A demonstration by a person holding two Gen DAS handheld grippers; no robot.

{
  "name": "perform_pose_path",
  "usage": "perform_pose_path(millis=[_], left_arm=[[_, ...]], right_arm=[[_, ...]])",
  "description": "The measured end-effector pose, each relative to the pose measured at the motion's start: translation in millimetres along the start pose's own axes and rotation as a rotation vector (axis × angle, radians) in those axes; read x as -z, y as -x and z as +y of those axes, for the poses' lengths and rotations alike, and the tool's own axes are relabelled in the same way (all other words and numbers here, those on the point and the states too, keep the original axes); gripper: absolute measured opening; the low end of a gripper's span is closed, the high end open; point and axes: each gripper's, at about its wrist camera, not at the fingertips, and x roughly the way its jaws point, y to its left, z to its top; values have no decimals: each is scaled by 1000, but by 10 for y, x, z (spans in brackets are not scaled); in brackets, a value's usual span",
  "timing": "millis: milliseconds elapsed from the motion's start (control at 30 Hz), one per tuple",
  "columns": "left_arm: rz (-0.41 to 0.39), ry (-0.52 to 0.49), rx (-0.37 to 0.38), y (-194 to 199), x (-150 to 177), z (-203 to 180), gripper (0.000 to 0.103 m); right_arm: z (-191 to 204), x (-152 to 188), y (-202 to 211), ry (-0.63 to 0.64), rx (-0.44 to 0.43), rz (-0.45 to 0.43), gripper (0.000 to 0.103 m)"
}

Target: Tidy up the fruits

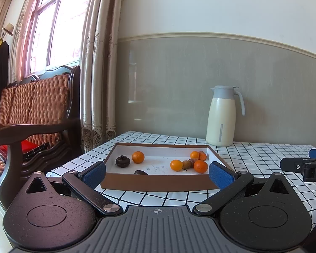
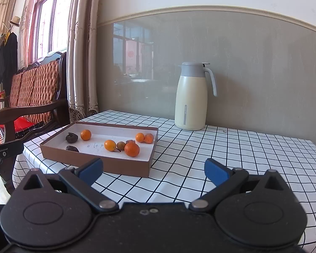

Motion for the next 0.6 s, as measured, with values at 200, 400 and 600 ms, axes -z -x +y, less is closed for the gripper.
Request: perform_pose_path(millis=[200,400,600], left_arm=[[0,0,-1,0,0,-6,103],[-21,-2,-5,31,11,-17,103],[-18,-3,6,36,5,-14,103]], right_arm=[[3,3,0,0,0,0,97],[-4,-6,-3,-1,0,-1,97],[-22,-17,-3,-5,-2,-4,97]])
